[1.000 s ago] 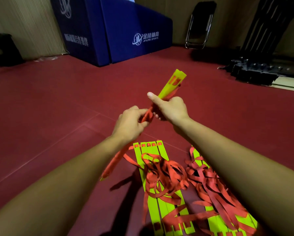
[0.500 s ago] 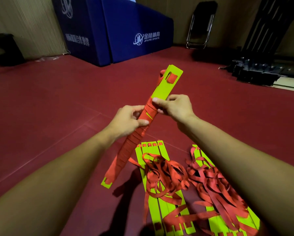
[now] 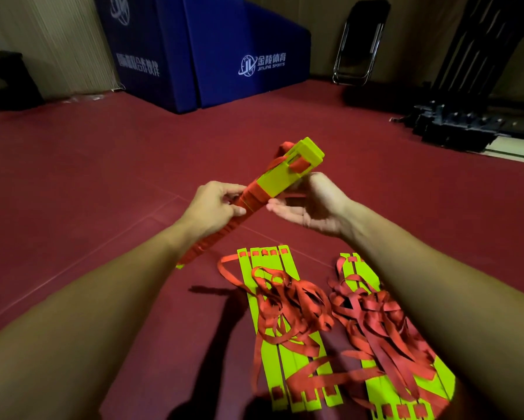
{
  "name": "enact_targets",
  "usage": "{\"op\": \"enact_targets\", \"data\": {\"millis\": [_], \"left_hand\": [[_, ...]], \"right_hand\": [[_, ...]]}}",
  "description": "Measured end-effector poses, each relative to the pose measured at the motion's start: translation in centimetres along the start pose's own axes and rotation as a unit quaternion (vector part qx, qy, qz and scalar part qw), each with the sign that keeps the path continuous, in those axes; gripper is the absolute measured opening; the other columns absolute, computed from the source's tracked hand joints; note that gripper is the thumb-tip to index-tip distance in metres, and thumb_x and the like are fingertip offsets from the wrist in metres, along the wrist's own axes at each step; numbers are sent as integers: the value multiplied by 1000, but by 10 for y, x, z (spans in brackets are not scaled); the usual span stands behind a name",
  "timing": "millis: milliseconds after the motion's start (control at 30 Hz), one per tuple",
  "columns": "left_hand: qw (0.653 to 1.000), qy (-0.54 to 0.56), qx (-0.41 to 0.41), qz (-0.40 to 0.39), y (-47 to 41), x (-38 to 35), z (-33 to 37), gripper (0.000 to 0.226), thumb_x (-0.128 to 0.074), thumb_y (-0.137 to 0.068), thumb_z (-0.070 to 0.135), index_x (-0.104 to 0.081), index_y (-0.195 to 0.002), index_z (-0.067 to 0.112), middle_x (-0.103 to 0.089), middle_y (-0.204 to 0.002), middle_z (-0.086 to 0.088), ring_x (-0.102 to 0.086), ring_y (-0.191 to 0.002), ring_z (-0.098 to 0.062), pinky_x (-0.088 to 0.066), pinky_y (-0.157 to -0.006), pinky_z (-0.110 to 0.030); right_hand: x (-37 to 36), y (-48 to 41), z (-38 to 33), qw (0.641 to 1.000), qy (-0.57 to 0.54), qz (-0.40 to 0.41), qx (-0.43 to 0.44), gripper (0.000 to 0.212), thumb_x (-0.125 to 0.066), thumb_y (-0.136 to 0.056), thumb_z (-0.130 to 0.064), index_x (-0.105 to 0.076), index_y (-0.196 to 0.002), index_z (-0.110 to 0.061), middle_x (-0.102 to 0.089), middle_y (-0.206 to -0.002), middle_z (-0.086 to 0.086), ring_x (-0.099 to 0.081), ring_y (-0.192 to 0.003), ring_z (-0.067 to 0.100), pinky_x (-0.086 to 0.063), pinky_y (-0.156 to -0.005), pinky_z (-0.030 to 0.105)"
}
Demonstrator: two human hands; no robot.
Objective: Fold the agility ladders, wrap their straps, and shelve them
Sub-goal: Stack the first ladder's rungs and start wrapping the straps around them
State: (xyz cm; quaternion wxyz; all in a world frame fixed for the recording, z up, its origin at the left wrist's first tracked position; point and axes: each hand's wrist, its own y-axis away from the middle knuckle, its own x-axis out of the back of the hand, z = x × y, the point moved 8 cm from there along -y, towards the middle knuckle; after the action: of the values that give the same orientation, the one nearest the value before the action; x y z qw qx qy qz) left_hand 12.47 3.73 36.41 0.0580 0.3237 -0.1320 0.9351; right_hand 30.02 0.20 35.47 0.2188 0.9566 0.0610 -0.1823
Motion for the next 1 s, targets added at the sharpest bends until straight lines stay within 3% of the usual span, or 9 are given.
{"op": "enact_targets", "data": {"millis": [133,233,467,633,733,833,900,967,1000], "left_hand": [[997,-35,-25,-70,4,-6,2,45,-70,-82,-7,-75,-115,23,-74,-96,4,-60,-88,-7,-51,-91,-33],[981,-142,-64,-118,11,-11,8,41,-68,-85,-6,-74,-115,21,-66,-96,2,-58,-95,-13,-42,-82,-25],[921,-280,-115,-244,25,-33,6,35,-62,-84,-6,-73,-111,13,-63,-104,-12,-60,-102,-26,-44,-88,-34],[930,-296,-86,-200,15,-30,-8,34,-64,-88,1,-70,-118,16,-65,-111,-9,-59,-110,-27,-40,-89,-29],[956,-270,-9,-115,11,-21,-23,33,-62,-96,26,-62,-129,25,-55,-127,-13,-50,-125,-34,-38,-107,-37],[966,-161,197,-54,14,-18,-59,52,-58,-98,40,-45,-143,18,-43,-142,-19,-42,-134,-39,-38,-111,-40],[954,51,295,-22,21,-29,-72,39,-59,-99,27,-51,-132,8,-55,-132,-15,-56,-121,-31,-53,-88,-37],[920,212,329,4,21,-37,-76,3,-55,-100,6,-58,-99,6,-62,-92,-11,-63,-81,-18,-54,-63,-26],[917,222,331,6,19,-36,-79,14,-53,-99,-1,-56,-88,8,-57,-79,-8,-57,-69,-14,-52,-60,-24]], "right_hand": [[2,2,9,991,71,-85,-81,69,-58,-79,-61,-66,-106,3,-71,-97,27,-74,-80,32,-60,-72,35],[-4,8,27,957,176,-163,-164,86,-50,-82,-73,-60,-117,5,-69,-99,25,-72,-78,28,-61,-69,32],[-15,2,47,877,459,-127,-70,20,-73,-86,-30,-61,-81,-14,-57,-65,-1,-53,-52,10,-44,-49,20],[-23,-2,42,893,441,-92,24,9,-66,-85,-12,-62,-77,-10,-47,-57,-1,-38,-42,8,-28,-37,18],[-12,-6,45,928,364,-84,20,31,-65,-88,-12,-51,-60,-14,-44,-46,-5,-36,-33,5,-28,-35,16],[-10,-8,49,938,337,-80,23,25,-64,-89,-13,-58,-65,-11,-49,-48,-2,-42,-34,7,-33,-36,16],[-12,-12,52,941,326,-82,30,21,-63,-90,-12,-63,-70,-8,-53,-51,0,-46,-36,8,-35,-37,17],[-11,-18,59,950,298,-92,21,19,-61,-92,-9,-65,-73,-7,-58,-58,4,-51,-42,10,-41,-42,19],[-10,-22,66,954,283,-103,9,18,-61,-92,-7,-66,-75,-6,-62,-66,7,-56,-49,13,-46,-49,21]]}}
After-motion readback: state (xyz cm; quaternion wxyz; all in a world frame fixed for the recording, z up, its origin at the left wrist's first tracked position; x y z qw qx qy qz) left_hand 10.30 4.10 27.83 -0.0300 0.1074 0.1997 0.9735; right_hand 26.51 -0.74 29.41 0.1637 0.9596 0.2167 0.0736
